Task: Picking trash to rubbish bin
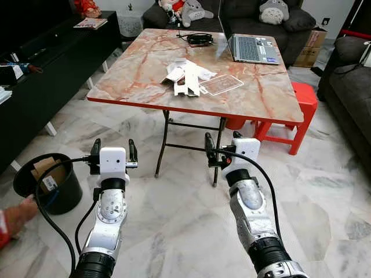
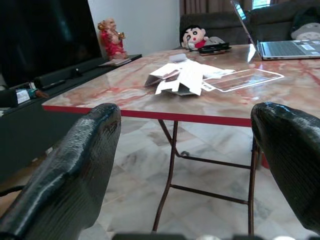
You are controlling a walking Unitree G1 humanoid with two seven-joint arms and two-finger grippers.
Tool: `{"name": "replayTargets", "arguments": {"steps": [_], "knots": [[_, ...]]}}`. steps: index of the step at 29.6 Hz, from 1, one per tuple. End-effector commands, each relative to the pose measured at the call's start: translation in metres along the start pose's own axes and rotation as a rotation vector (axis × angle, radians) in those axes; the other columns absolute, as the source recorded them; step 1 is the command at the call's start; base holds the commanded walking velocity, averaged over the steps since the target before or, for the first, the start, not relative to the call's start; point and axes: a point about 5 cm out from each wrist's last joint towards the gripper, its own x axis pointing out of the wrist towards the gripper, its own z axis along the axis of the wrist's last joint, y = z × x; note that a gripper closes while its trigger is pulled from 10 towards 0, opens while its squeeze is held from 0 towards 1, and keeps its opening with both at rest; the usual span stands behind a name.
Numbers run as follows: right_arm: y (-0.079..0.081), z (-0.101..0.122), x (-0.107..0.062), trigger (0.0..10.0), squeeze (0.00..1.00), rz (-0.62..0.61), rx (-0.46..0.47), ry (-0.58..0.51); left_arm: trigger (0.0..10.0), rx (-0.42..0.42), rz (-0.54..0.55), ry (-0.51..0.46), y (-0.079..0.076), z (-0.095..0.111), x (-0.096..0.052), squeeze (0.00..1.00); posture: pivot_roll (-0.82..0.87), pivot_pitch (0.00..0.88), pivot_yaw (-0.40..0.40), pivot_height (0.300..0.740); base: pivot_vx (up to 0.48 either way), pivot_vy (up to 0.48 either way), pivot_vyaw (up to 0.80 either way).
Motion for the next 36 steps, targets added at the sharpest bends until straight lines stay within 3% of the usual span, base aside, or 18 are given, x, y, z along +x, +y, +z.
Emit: {"name": "replayTargets", "arguments": {"steps": [1,36], "knots": [[0.003,0.002,0.0,10.0,0.0,0.015,0.001,-0.005,10.0,-0.009,0.018,-0.005,0.002,0.003,0.002,0.0,0.02,0.0,-0.023,0.74,0.0,0.0,0.0],[0.016,-0.003,-0.003,10.0,0.0,0.101,0.019,0.017,10.0,-0.02,0.024,0.009,-0.003,0.001,-0.001,0.0,0.02,0.0,-0.041,0.74,0.0,0.0,0.0]]}}
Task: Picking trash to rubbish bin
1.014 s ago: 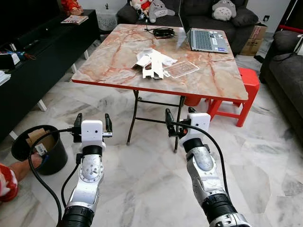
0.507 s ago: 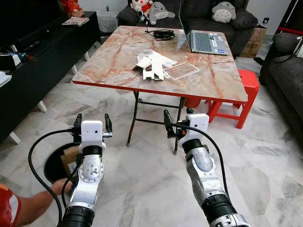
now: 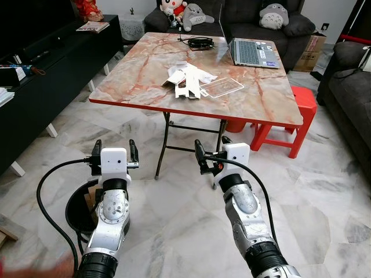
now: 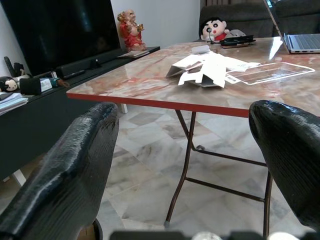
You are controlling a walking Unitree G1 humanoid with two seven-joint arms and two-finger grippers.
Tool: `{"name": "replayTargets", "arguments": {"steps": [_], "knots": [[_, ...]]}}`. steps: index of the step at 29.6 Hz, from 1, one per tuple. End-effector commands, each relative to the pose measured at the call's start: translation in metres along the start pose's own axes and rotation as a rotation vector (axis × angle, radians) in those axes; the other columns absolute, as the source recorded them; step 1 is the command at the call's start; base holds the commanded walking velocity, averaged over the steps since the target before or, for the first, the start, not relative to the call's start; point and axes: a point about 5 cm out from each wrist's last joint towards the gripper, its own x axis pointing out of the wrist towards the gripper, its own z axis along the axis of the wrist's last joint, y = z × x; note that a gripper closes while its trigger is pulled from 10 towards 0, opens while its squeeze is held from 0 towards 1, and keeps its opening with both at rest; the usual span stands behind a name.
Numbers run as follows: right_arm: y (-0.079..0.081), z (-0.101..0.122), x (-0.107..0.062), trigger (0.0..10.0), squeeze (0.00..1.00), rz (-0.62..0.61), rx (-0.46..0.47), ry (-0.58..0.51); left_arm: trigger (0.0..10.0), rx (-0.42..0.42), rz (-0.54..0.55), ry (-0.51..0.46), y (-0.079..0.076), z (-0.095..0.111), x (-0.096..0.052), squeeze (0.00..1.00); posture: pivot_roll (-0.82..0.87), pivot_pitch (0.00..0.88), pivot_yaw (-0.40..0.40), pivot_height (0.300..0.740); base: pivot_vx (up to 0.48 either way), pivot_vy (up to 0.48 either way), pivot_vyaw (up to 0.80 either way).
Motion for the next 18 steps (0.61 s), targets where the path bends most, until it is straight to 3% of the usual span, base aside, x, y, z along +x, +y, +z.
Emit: {"name": "replayTargets", "arguments": {"steps": [1,18], "knots": [[0.0013,0.0063,0.0026,10.0,0.0,0.014,-0.001,-0.02,10.0,-0.006,0.011,0.002,0.0,0.0016,0.0002,0.0,0.02,0.0,-0.041,0.74,0.0,0.0,0.0],[-0.0024,0.0123,0.0052,10.0,0.0,0.007,-0.004,-0.041,10.0,-0.016,0.001,-0.005,-0.005,0.0045,0.004,0.0,0.0,0.0,-0.035,0.74,0.0,0.0,0.0]]}}
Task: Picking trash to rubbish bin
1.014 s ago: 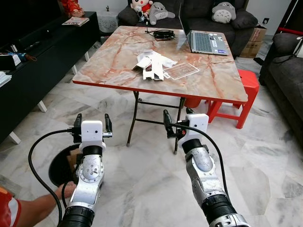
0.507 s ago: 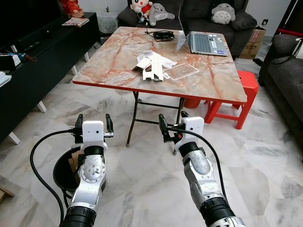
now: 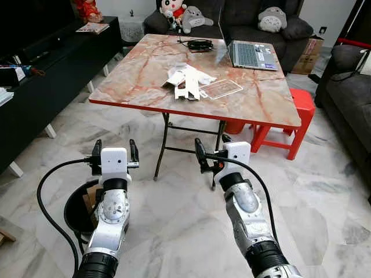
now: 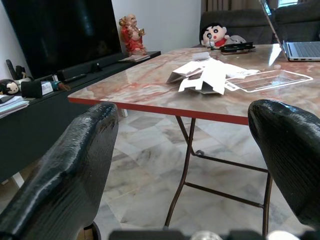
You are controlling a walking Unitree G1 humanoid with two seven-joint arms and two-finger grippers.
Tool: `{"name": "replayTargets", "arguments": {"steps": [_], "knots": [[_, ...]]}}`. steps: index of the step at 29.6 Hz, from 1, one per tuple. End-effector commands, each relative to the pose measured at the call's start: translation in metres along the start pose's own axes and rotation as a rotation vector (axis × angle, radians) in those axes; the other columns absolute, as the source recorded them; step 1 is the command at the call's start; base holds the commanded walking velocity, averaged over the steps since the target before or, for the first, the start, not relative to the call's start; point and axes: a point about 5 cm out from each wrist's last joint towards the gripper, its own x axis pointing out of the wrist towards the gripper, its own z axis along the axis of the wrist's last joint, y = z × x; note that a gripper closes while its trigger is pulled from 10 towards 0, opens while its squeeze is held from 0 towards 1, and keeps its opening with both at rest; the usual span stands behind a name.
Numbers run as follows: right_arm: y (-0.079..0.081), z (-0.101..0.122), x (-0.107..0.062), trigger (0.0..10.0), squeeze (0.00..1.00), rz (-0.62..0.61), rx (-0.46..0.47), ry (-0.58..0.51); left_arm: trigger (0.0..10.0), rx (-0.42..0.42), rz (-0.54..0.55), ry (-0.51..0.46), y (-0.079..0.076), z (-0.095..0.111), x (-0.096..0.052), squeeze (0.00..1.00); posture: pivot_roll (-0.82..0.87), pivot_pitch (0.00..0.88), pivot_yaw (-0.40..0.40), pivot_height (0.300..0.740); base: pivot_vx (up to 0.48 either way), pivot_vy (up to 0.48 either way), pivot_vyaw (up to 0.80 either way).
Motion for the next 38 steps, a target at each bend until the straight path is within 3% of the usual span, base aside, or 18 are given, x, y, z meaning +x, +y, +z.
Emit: {"name": "replayTargets", "arguments": {"steps": [1,7,38], "knots": [[-0.0005,0.0083,0.0043,10.0,0.0,0.002,-0.001,-0.026,10.0,-0.01,-0.001,-0.005,-0.0037,0.004,0.0039,0.0,0.0,0.0,-0.035,0.74,0.0,0.0,0.0],[-0.0021,0.0097,0.0061,10.0,0.0,-0.003,-0.009,-0.026,10.0,-0.008,-0.005,-0.004,-0.0038,0.0042,0.0038,0.0,0.0,0.003,-0.027,0.74,0.0,0.0,0.0],[-0.0005,0.0097,0.0098,10.0,0.0,-0.001,0.013,-0.016,10.0,0.001,-0.012,-0.004,-0.0015,0.0048,0.0056,0.0,0.0,0.0,-0.024,0.74,0.25,0.0,-0.13]]}}
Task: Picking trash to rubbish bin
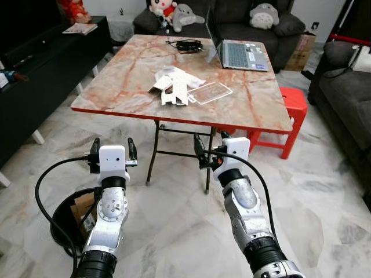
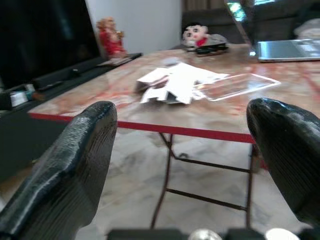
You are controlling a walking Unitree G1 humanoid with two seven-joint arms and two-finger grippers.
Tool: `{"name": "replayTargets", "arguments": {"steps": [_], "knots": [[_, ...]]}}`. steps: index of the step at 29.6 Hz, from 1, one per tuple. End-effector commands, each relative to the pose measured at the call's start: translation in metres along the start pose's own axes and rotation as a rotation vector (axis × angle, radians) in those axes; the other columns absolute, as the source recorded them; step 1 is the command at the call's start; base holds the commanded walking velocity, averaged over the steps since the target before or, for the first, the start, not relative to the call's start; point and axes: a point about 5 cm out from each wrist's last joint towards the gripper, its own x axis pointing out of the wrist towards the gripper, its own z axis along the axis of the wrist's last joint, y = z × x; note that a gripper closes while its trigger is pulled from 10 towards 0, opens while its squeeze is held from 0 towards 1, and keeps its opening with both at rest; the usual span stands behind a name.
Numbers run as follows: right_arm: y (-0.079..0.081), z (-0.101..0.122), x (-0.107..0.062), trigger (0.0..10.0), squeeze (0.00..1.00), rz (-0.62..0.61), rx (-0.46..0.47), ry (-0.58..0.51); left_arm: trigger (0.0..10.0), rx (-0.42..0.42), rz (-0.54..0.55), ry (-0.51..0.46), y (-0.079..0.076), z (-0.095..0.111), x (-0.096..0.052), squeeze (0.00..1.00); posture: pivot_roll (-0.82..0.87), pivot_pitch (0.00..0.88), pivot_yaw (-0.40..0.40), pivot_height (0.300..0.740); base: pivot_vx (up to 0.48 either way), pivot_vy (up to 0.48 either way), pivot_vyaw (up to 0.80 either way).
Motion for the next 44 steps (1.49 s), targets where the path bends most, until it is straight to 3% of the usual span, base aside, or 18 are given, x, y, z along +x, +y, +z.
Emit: {"name": "replayTargets", "arguments": {"steps": [1,44], "knots": [[0.0,0.0045,0.0035,10.0,0.0,0.004,0.001,-0.017,10.0,-0.005,-0.001,-0.006,-0.0002,0.0029,0.0029,0.0,0.0,0.0,-0.024,0.74,0.247,0.0,-0.77],[0.0045,0.0054,0.0038,10.0,0.0,0.014,0.008,-0.027,10.0,0.01,-0.01,-0.024,0.0024,0.0096,0.0094,0.0,0.0,0.019,-0.009,0.74,0.296,0.0,-0.05]]}}
